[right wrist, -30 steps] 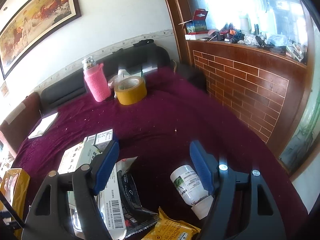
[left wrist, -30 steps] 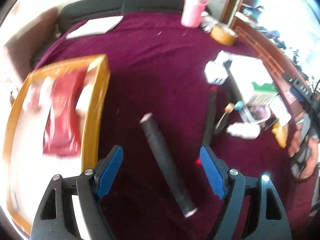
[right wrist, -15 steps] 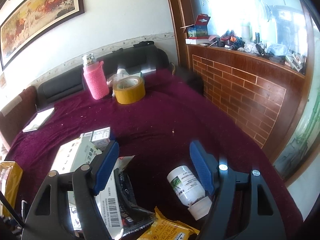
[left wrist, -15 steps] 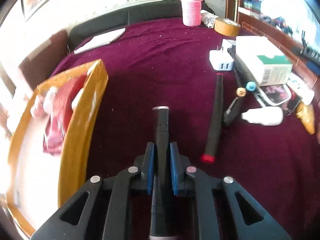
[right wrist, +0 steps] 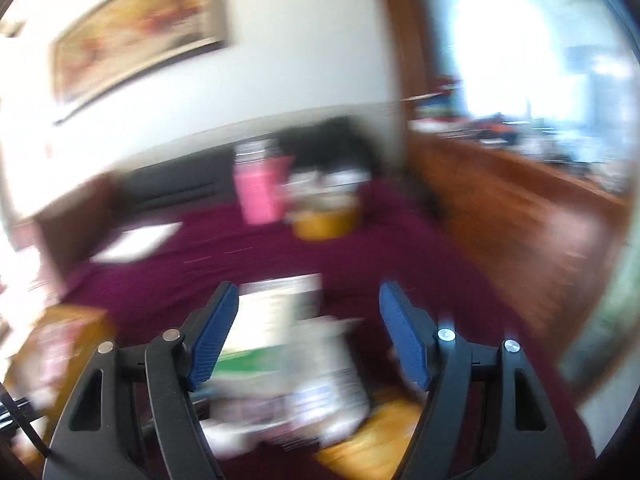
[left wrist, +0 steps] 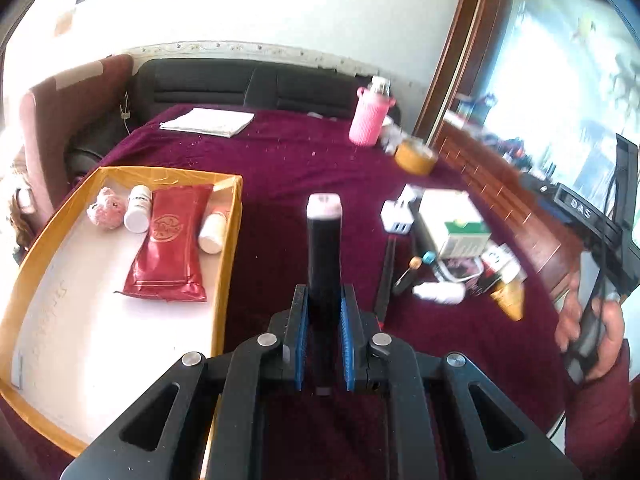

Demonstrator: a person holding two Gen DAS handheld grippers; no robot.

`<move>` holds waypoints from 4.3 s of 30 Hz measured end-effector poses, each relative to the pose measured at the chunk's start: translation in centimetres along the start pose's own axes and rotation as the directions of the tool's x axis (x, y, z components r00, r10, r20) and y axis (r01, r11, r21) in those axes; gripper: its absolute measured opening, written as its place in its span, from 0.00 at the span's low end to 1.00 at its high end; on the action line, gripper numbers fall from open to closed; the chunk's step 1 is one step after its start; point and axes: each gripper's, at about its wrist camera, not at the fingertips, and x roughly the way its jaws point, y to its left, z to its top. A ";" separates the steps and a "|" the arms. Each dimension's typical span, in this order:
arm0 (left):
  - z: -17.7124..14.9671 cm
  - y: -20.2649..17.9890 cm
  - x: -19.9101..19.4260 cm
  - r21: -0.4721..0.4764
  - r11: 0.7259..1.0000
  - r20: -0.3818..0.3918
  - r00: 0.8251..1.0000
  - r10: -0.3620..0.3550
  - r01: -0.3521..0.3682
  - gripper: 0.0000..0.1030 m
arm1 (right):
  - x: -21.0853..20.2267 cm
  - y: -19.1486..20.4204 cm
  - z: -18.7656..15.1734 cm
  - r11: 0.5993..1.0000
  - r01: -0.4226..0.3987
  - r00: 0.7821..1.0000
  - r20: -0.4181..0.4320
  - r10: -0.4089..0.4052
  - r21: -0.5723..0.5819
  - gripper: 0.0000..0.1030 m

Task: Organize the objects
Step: 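Lift marker with left tool while right tool grasps red-capped black marker, then lay both markers in the tray and open both tools, then move both open tools back toward the medicine boxes in the clutter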

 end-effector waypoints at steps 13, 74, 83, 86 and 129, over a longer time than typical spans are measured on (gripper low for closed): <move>-1.2 6.0 -6.4 -0.062 0.990 0.133 0.984 -0.120 0.129 0.11 | 13.0 11.1 -4.7 0.966 -0.241 0.785 -0.567 0.249 0.089 0.30; 4.8 23.0 6.2 -0.151 0.970 -0.244 0.958 0.151 -0.191 0.11 | 16.2 36.6 -10.4 0.838 -0.504 0.506 -0.716 0.482 0.208 0.12; 4.8 24.5 4.6 -0.330 0.934 -0.141 0.985 0.097 -0.139 0.41 | 15.9 35.7 -9.1 0.828 -0.521 0.531 -0.682 0.503 0.205 0.14; 4.6 24.1 3.6 -0.366 0.923 -0.085 0.992 0.094 -0.118 0.49 | 14.2 33.8 -7.1 0.818 -0.534 0.562 -0.634 0.531 0.212 0.17; -0.7 -2.1 6.3 -0.035 0.999 -0.215 0.977 -0.005 -0.003 0.73 | 7.2 -2.3 2.3 0.983 -0.106 0.940 -0.306 0.148 0.148 0.47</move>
